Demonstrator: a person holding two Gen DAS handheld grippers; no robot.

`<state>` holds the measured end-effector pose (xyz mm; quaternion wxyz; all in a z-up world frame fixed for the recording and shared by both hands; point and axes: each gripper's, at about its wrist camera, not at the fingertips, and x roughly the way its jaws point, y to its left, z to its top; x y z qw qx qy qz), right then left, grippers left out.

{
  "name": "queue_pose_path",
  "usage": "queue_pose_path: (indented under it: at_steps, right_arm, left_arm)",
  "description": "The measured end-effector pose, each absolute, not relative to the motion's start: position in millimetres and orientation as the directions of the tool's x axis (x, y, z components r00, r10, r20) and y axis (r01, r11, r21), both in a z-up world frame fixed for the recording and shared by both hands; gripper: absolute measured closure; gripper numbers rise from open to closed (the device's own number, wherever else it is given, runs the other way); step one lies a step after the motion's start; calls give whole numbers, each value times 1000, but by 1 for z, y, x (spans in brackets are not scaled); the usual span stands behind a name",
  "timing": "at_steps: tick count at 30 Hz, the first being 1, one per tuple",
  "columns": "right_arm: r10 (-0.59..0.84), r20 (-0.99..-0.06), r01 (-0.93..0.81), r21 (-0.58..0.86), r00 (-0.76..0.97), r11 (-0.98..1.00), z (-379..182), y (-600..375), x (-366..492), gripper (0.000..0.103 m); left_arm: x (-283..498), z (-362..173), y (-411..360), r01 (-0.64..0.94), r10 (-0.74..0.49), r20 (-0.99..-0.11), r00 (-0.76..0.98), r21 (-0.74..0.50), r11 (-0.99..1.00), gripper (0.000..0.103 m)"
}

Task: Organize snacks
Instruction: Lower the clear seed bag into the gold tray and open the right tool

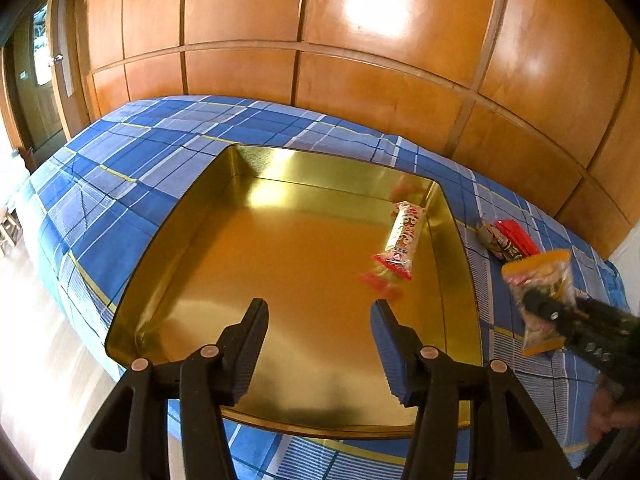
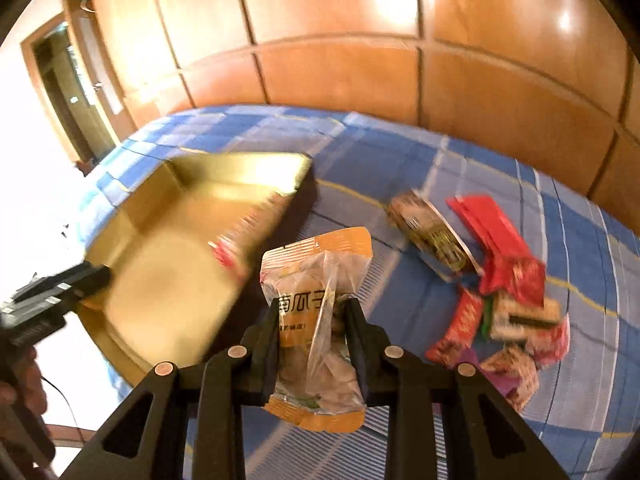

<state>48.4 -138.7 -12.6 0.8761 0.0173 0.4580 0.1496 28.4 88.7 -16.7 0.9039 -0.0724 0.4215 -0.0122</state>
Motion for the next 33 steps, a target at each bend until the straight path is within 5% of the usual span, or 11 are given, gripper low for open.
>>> queue_pose_path:
  at_steps: [16, 33]
  right_arm:
    - [328, -855, -496, 99, 402, 863, -23, -25, 75, 73]
    - [225, -877, -474, -3, 424, 880, -45, -21, 75, 73]
  left_arm:
    - [28, -28, 130, -149, -28, -777, 629, -156, 976, 49]
    - [28, -34, 120, -125, -41, -785, 618, -150, 981, 49]
